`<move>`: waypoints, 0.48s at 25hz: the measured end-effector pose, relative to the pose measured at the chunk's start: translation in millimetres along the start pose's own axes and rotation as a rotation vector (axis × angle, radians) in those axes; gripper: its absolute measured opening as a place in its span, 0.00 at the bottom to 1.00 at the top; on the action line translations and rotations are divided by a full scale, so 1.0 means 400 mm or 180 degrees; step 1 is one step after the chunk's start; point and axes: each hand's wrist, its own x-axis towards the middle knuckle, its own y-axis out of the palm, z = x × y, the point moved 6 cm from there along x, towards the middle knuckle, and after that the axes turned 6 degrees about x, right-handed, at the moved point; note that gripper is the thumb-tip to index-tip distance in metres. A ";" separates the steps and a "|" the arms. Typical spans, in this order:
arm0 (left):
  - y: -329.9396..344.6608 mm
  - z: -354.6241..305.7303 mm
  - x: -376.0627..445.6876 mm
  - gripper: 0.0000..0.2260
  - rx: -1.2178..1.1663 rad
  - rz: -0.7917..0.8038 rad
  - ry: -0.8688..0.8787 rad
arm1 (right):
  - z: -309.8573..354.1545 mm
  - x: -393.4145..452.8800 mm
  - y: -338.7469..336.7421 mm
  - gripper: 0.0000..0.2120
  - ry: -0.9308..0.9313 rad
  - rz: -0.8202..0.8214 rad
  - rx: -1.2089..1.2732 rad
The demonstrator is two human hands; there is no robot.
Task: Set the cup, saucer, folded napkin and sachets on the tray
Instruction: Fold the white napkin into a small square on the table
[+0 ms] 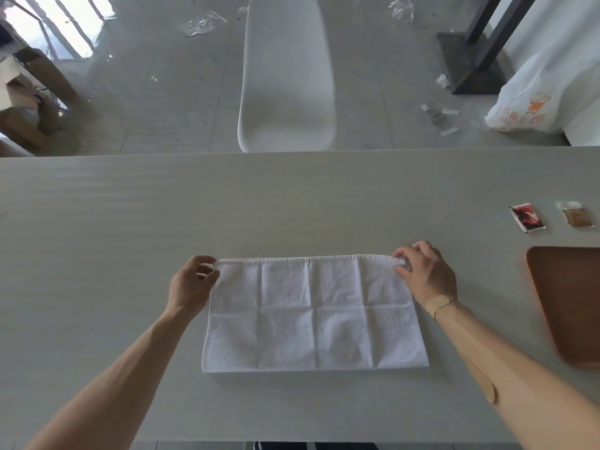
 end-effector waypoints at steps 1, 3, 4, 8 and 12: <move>-0.002 0.000 -0.003 0.08 -0.0067 -0.0032 -0.0005 | 0.002 -0.003 -0.001 0.06 -0.0025 -0.0083 0.0036; -0.002 0.004 -0.007 0.07 -0.0241 -0.0040 -0.0090 | -0.003 -0.010 -0.004 0.04 0.0069 -0.0212 0.0328; 0.000 0.007 -0.008 0.07 -0.0375 -0.0009 -0.0147 | -0.012 -0.013 -0.003 0.04 0.0201 -0.0241 0.0568; 0.003 0.019 -0.014 0.07 -0.1044 0.0222 -0.0318 | -0.084 -0.029 0.006 0.08 0.0777 -0.0028 0.1742; 0.007 0.016 -0.002 0.04 -0.1084 0.0231 -0.0325 | -0.119 -0.031 0.010 0.05 0.1042 0.0135 0.2268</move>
